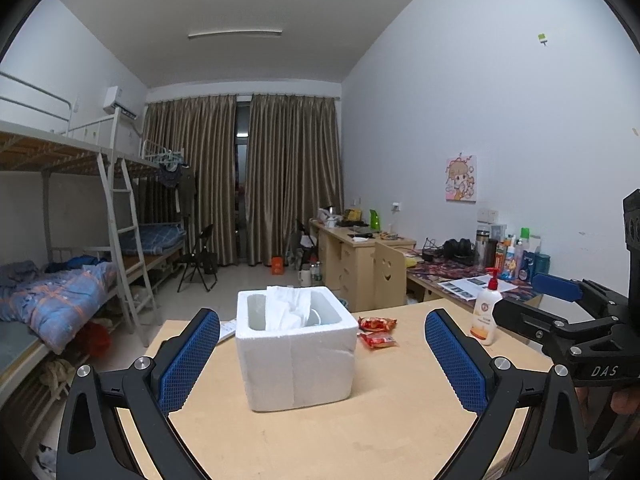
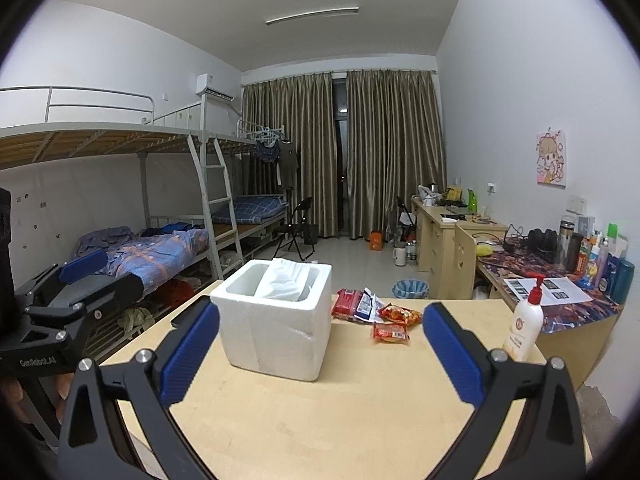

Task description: Organize soft objects

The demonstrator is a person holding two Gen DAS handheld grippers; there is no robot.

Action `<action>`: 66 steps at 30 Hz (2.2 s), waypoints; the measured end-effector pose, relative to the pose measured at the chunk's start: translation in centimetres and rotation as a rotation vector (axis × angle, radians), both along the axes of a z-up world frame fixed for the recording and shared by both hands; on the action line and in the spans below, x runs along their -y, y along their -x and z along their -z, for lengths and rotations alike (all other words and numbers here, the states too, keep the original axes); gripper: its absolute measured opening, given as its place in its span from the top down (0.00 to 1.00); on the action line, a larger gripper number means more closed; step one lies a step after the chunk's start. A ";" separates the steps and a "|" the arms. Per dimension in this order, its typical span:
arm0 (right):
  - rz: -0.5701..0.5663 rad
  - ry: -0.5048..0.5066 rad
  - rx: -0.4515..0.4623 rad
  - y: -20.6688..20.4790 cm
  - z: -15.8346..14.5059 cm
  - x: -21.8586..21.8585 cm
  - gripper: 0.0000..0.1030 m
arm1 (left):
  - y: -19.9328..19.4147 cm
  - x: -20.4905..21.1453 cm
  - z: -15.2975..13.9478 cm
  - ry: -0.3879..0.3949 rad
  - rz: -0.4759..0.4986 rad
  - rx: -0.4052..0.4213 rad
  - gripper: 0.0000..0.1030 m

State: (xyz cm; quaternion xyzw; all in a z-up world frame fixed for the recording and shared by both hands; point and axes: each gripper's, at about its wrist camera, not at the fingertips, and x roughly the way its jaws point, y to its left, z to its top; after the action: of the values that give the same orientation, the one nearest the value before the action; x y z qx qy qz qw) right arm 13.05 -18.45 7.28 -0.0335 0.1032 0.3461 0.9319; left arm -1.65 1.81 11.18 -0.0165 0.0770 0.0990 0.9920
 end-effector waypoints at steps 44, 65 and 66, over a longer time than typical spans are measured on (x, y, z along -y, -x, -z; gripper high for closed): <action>0.015 -0.016 0.000 5.5 6.2 2.4 0.00 | 5.9 2.7 7.7 0.007 0.007 0.009 0.00; 0.001 -0.017 -0.045 5.3 8.4 2.4 0.00 | 5.4 1.7 9.9 0.072 -0.016 -0.017 0.00; -0.001 -0.019 -0.047 5.3 8.4 2.5 0.00 | 5.4 1.8 10.0 0.071 -0.016 -0.017 0.00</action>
State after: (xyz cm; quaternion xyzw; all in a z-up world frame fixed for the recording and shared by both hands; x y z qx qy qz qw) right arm 7.75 -20.92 -1.13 -0.0165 0.1216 0.3481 0.9294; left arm -7.02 -0.03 1.23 -0.0514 0.0886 0.1041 0.9893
